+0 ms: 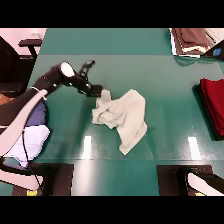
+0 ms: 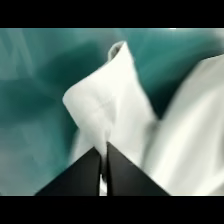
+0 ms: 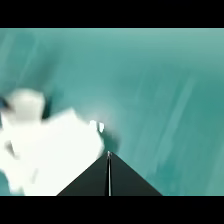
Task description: Fold the shirts.
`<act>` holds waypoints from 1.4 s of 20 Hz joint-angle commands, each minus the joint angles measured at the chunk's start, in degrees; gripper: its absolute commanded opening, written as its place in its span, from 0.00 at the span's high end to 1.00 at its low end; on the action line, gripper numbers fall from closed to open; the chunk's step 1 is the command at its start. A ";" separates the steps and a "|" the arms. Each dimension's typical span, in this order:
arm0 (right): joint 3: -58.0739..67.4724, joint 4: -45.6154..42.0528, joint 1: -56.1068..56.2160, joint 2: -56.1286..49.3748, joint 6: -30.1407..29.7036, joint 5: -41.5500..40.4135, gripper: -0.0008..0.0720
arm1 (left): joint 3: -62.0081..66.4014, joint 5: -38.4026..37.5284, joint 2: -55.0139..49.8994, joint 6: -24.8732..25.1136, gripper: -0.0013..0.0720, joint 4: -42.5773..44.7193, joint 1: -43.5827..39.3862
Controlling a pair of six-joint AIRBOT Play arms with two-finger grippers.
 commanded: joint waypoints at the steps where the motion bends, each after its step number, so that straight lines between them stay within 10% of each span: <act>1: -11.34 -0.13 -0.04 0.44 0.02 0.61 0.96 | 4.55 -1.55 4.48 0.15 0.95 3.30 4.66; 4: -29.40 0.85 0.09 2.58 1.42 -8.57 0.95 | 5.46 -1.88 8.92 0.20 0.95 6.23 6.97; 6: -40.61 4.74 1.22 2.12 1.46 -14.47 0.42 | 5.51 -3.19 9.64 0.20 0.95 8.11 6.95; 8: -48.72 9.79 4.39 -0.63 1.42 -18.91 0.34 | 5.33 -4.35 9.33 0.17 0.95 8.50 6.95; 20: -38.64 22.86 36.24 -27.80 0.87 -37.99 0.39 | 5.33 -5.29 9.16 0.20 0.95 10.08 6.97; 24: -32.74 21.81 37.07 -31.76 0.83 -37.33 0.95 | 5.40 -6.56 9.40 0.20 0.95 12.07 6.97; 28: -28.68 9.40 32.39 -26.16 2.23 -34.80 0.96 | 5.95 -5.11 13.94 0.15 0.95 15.52 6.97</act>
